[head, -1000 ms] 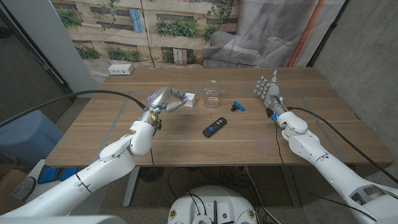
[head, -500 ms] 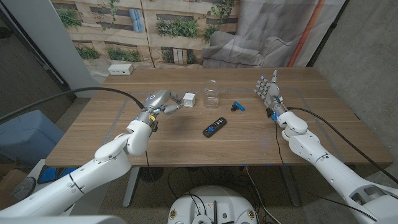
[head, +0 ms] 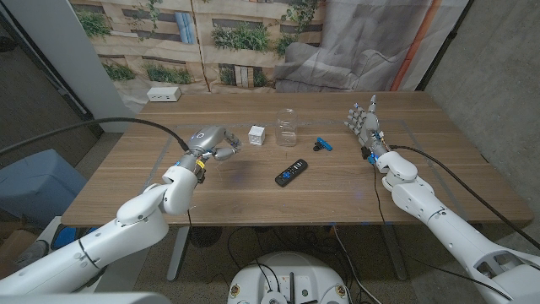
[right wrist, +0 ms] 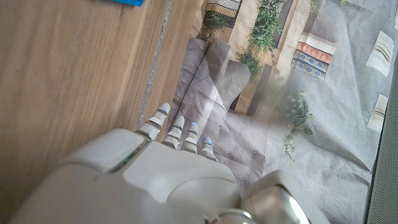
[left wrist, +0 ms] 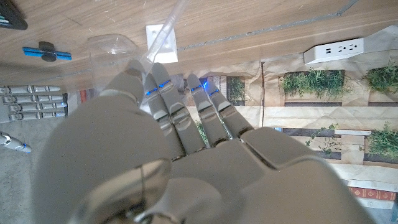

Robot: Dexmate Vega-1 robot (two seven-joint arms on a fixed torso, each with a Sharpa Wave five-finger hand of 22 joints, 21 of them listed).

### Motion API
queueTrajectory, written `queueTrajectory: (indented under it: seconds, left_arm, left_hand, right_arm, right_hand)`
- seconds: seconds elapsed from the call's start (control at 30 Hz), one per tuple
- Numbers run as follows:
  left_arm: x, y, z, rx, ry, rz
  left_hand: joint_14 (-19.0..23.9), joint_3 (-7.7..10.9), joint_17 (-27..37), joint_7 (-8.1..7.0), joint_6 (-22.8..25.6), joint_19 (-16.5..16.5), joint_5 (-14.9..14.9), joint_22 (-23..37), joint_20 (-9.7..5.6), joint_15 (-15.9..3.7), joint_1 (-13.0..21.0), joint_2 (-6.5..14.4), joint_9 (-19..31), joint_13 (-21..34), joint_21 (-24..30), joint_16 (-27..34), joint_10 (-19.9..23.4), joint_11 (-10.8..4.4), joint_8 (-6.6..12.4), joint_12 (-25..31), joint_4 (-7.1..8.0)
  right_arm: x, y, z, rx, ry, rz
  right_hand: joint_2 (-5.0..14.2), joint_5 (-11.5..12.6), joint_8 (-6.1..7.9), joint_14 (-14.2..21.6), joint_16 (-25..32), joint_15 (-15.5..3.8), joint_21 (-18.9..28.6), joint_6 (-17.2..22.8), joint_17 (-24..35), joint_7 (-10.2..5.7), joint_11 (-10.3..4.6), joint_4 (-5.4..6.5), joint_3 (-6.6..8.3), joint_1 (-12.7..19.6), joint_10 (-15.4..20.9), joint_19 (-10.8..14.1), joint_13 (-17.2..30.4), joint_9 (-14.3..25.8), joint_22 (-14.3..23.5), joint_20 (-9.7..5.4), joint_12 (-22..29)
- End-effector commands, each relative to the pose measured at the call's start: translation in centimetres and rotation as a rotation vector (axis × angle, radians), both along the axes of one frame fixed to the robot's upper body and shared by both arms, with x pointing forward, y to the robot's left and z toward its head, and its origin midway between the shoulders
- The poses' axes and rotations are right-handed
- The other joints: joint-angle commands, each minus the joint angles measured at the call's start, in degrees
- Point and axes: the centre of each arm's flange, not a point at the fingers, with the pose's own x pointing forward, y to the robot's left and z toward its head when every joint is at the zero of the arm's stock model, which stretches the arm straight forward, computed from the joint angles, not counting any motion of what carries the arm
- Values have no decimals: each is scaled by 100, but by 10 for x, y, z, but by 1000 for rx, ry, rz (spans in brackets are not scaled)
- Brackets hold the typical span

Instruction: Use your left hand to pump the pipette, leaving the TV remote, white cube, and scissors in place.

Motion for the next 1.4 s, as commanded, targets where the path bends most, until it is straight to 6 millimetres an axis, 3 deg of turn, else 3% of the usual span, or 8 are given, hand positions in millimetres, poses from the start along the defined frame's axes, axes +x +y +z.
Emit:
queueTrajectory:
  seconds: [0.03, 0.37, 1.4]
  left_arm:
    - [-5, 21, -9, 35, 24, 54]
    - [-2, 30, -19, 74, 51, 90]
    - [18, 34, -43, 85, 55, 98]
  left_hand:
    - [-35, 44, 9, 20, 1, 47, 18, 25, -306, -784, 11, 55, 15, 1, 33, 13, 6, -26, 31, 27, -3]
    - [-41, 57, 9, 15, 6, 45, 16, 25, -309, -794, 16, 53, 15, 1, 32, 12, 10, -26, 36, 33, -9]
    - [-51, 89, 11, -62, -18, 36, 13, 25, -337, -806, 28, 55, 16, 3, 28, 12, -40, -34, 36, 27, -15]
  right_arm:
    - [0, 0, 0, 0, 0, 0]
    - [0, 0, 0, 0, 0, 0]
    - [0, 0, 0, 0, 0, 0]
  right_hand:
    - [333, 33, 36, -53, 38, -457, 24, 14, 26, -51, -2, 3, -38, 0, 13, 28, 19, 18, 32, 13, 20]
    - [334, 33, 37, -58, 36, -453, 23, 16, 26, -50, 2, 3, -37, 1, 10, 25, 18, 18, 32, 15, 18]
    - [333, 34, 38, -61, 35, -457, 23, 16, 25, -52, -15, 3, -37, 1, 9, 25, 16, 17, 32, 15, 16]
